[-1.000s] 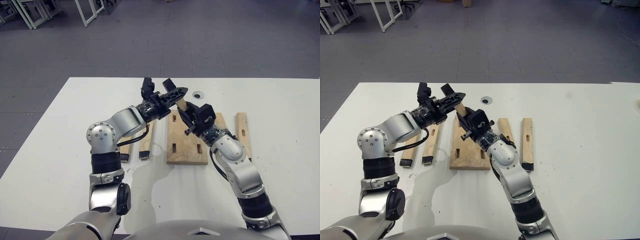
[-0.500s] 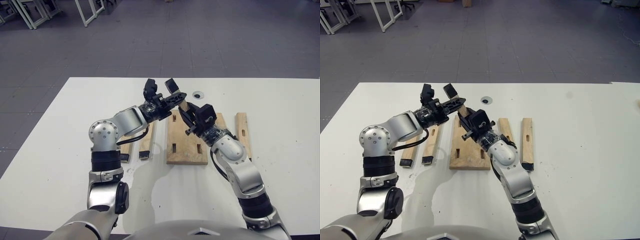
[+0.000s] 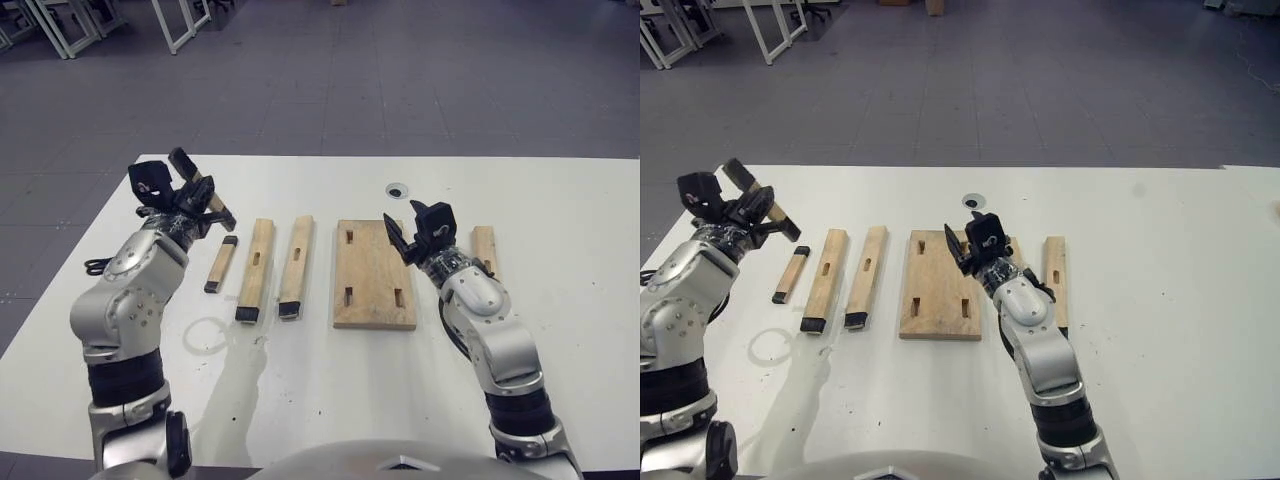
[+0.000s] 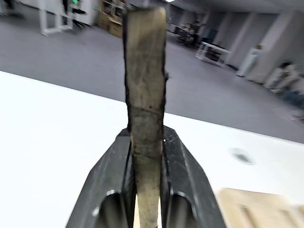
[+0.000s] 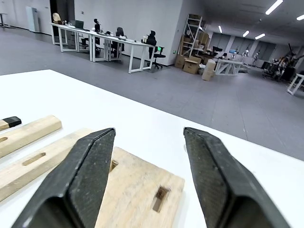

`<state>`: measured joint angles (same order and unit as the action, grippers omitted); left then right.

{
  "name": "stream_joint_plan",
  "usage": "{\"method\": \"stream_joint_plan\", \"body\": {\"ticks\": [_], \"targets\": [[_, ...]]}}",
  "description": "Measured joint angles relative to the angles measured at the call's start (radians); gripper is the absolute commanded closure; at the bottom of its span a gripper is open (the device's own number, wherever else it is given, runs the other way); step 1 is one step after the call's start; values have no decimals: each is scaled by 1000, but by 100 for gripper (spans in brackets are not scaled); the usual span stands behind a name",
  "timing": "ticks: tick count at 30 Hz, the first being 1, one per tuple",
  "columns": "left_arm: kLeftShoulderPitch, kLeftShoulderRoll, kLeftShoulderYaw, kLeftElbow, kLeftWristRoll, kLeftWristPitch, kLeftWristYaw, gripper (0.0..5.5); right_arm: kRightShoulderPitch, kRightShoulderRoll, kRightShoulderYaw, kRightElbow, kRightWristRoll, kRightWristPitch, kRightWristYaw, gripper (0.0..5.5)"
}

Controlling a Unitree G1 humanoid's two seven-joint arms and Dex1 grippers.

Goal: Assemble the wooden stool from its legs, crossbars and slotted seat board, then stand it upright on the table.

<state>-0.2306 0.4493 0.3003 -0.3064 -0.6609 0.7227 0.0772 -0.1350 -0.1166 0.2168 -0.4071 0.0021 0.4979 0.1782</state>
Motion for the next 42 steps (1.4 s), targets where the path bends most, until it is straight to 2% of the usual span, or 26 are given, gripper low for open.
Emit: {"method": "stream_joint_plan", "body": {"ticks": [4,8,19,28,42], "targets": [[35,-62,-110,-10,124,-69,-3,509,23,22,6,-9,-5,2,-26,287],[42,-89,-160,29,217,-106,-16,509,28,22,-1,-8,-7,2,-31,287],[99,-164,-172,126,320,-209,-68,509,27,21,-9,0,-7,2,-31,287],[108,-187,-167,206,370,-299,-98,509,8,20,-14,0,-6,2,-30,287],[83,-208,-166,258,402,-339,-109,509,8,21,-11,12,-9,2,-31,287]]}}
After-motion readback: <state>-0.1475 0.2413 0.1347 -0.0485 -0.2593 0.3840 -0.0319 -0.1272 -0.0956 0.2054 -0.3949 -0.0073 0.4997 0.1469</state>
